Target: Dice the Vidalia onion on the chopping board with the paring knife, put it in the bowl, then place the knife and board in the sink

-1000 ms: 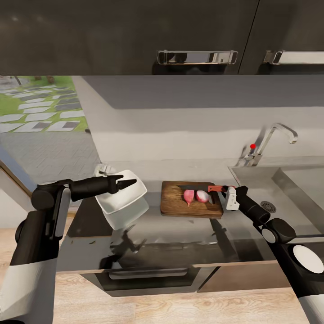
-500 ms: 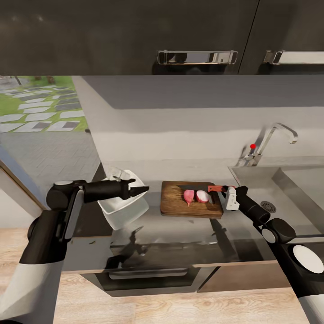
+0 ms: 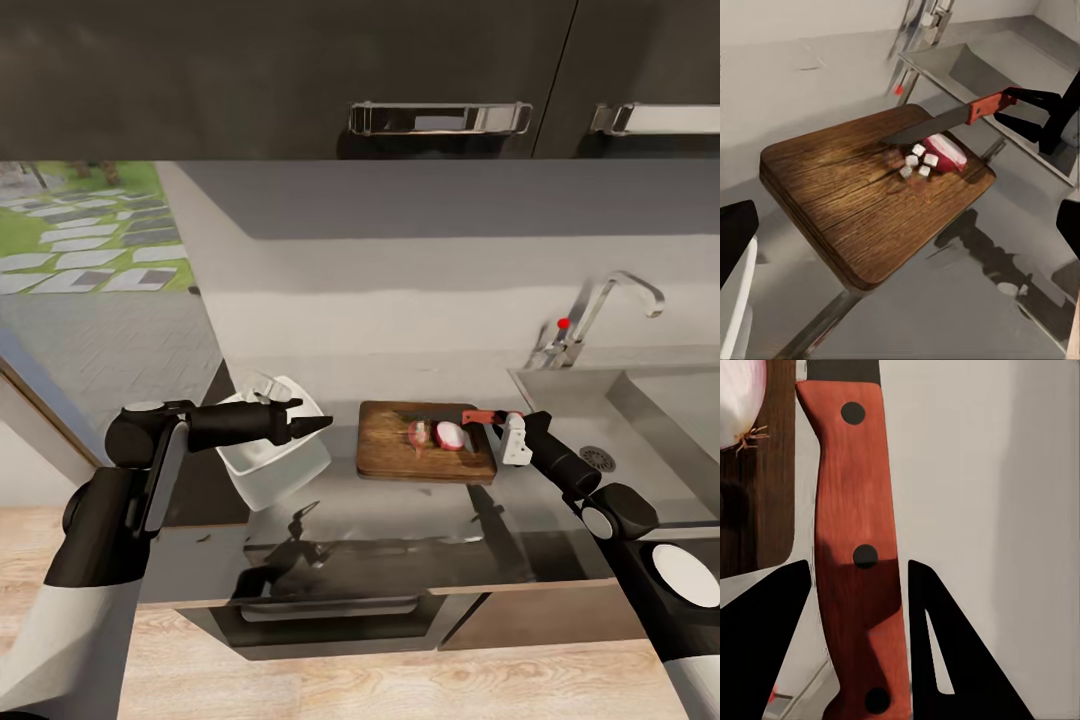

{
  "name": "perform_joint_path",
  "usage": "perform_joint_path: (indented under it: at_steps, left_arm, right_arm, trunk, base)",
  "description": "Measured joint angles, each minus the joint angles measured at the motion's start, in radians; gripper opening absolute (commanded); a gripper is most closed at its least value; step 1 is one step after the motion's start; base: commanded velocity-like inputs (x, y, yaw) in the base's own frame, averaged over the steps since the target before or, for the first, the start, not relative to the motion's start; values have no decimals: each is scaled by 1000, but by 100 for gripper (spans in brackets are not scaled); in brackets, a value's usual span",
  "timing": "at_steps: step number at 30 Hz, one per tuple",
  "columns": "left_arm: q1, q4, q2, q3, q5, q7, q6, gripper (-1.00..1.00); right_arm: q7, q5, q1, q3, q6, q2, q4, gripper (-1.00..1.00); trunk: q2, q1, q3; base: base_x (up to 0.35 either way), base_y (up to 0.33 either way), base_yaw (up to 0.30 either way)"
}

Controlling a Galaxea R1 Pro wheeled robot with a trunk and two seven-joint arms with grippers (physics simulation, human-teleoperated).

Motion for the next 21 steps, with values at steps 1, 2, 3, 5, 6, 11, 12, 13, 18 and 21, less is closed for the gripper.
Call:
perform_joint_path:
  at_steps: [1, 2, 3, 5, 6, 11, 12, 13, 18, 21]
  left_arm:
    - [0, -1, 1, 0, 0, -1, 3, 100]
    - [0, 0, 2, 0, 0, -1, 3, 100]
    - [0, 0, 2, 0, 0, -1, 3, 100]
    - [1, 0, 2, 0, 0, -1, 3, 100]
    - [0, 0, 2, 0, 0, -1, 3, 100]
    - [0, 0, 2, 0, 0, -1, 3, 100]
    - [1, 0, 2, 0, 0, -1, 3, 100]
    - [1, -1, 2, 0, 0, -1, 0, 100]
    - [1, -1, 4, 0, 0, -1, -2, 100]
    - [1, 0, 6, 0, 0, -1, -5, 100]
  right_arm:
    - [1, 19, 1, 1, -3, -2, 19, -100]
    - [1, 18, 1, 1, -3, -2, 21, -100]
    - [1, 18, 1, 1, -3, -2, 21, -100]
    - [1, 18, 1, 1, -3, -2, 21, -100]
    - [1, 19, 1, 1, -3, -2, 24, -100]
    - [1, 19, 1, 1, -3, -2, 38, -100]
    - [1, 19, 1, 1, -3, -2, 39, -100]
    - [1, 19, 1, 1, -3, -3, 41, -100]
    - [1, 19, 1, 1, -3, -11, 41, -100]
    - [1, 19, 1, 1, -3, -14, 41, -100]
  trunk:
    - [0, 0, 0]
    - [0, 0, 0]
    - [0, 0, 0]
    - [0, 0, 0]
    - [0, 0, 0]
    - [0, 0, 0]
    - [0, 0, 0]
    - [0, 0, 0]
    - [0, 0, 0]
    - [0, 0, 0]
  base:
    - [0, 0, 0]
    - [0, 0, 0]
    - [0, 0, 0]
    - [0, 0, 0]
    - [0, 0, 0]
    - [0, 0, 0]
    - [0, 0, 0]
    - [0, 0, 0]
    - [0, 0, 0]
    - [0, -68, 0]
